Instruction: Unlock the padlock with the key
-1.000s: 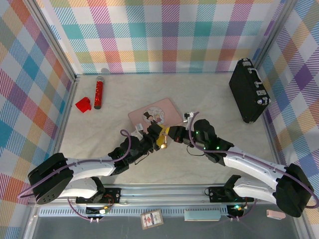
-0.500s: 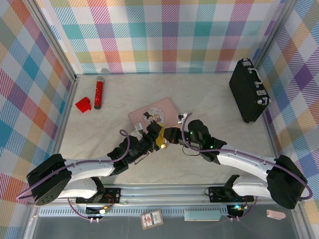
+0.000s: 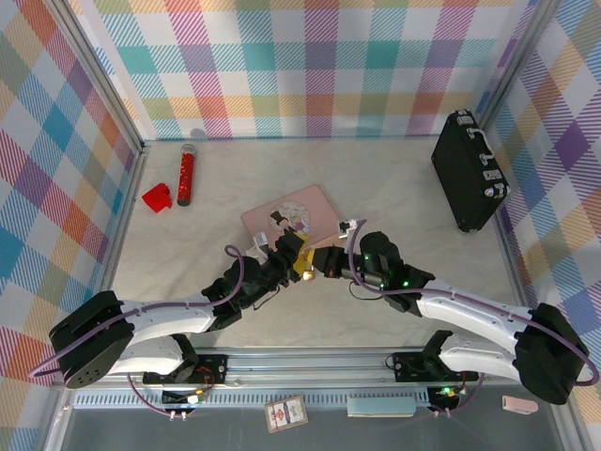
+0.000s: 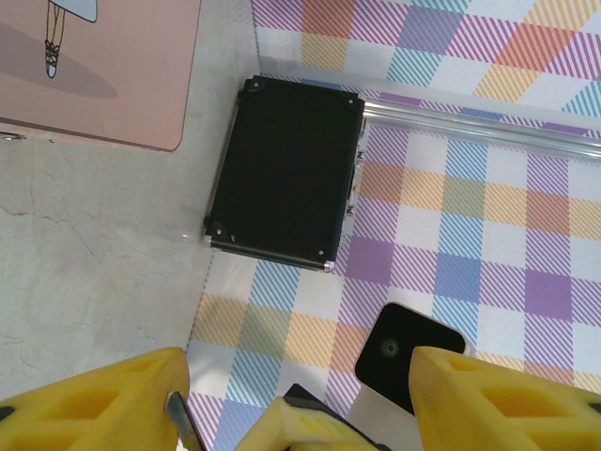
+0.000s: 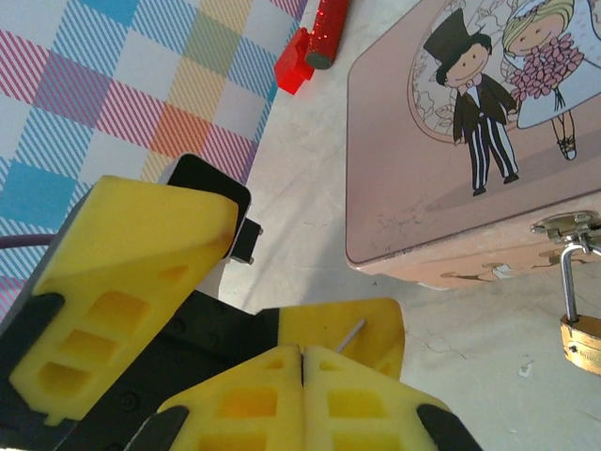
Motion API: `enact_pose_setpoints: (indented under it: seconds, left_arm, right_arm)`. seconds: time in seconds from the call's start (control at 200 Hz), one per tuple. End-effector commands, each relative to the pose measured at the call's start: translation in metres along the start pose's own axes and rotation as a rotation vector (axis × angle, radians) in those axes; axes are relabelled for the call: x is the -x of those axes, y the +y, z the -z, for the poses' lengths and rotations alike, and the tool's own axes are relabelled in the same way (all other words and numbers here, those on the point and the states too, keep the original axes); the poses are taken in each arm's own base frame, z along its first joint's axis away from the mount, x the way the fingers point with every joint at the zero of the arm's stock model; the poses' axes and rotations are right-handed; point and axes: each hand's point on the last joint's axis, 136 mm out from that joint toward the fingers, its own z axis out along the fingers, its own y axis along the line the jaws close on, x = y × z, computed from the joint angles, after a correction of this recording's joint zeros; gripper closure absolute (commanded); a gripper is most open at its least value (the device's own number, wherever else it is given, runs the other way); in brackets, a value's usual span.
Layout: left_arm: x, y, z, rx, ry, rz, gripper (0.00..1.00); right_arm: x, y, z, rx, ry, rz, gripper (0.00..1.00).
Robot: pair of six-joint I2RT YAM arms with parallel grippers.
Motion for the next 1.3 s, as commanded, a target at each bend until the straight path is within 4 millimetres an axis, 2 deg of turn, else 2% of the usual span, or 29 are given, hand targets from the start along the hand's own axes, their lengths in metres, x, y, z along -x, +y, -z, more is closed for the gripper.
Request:
enact_pose_setpoints:
  seconds: [0.0, 0.45, 0.615, 0.98, 1.11, 1.295]
  left_arm:
    - [-0.004, -0.014, -0.001, -0.057, 0.01, 0.036, 0.39]
    - [-0.003, -0.012, 0.0, -0.038, 0.002, 0.026, 0.52]
    - [-0.001, -0.013, 0.002, -0.037, -0.005, 0.02, 0.62]
    - [-0.001, -0.008, 0.0, -0.017, -0.011, 0.023, 0.89]
    - [0.001, -0.005, 0.001, 0.001, -0.019, 0.018, 0.95]
    - [0.005, -0.003, 0.003, 0.022, -0.04, 0.005, 0.98]
  right_arm:
    - [-0.005, -0.002, 0.004, -0.004, 0.006, 0.006, 1.0]
    - [-0.003, -0.002, 0.002, -0.009, -0.006, 0.006, 1.0]
    - [-0.002, -0.002, 0.002, -0.007, -0.006, 0.004, 1.0]
    - [-0.001, 0.0, 0.004, -0.004, -0.014, 0.004, 1.0]
    - [0.0, 0.0, 0.006, -0.009, -0.02, 0.004, 1.0]
    - [0.003, -0.003, 0.012, -0.031, -0.043, 0.003, 1.0]
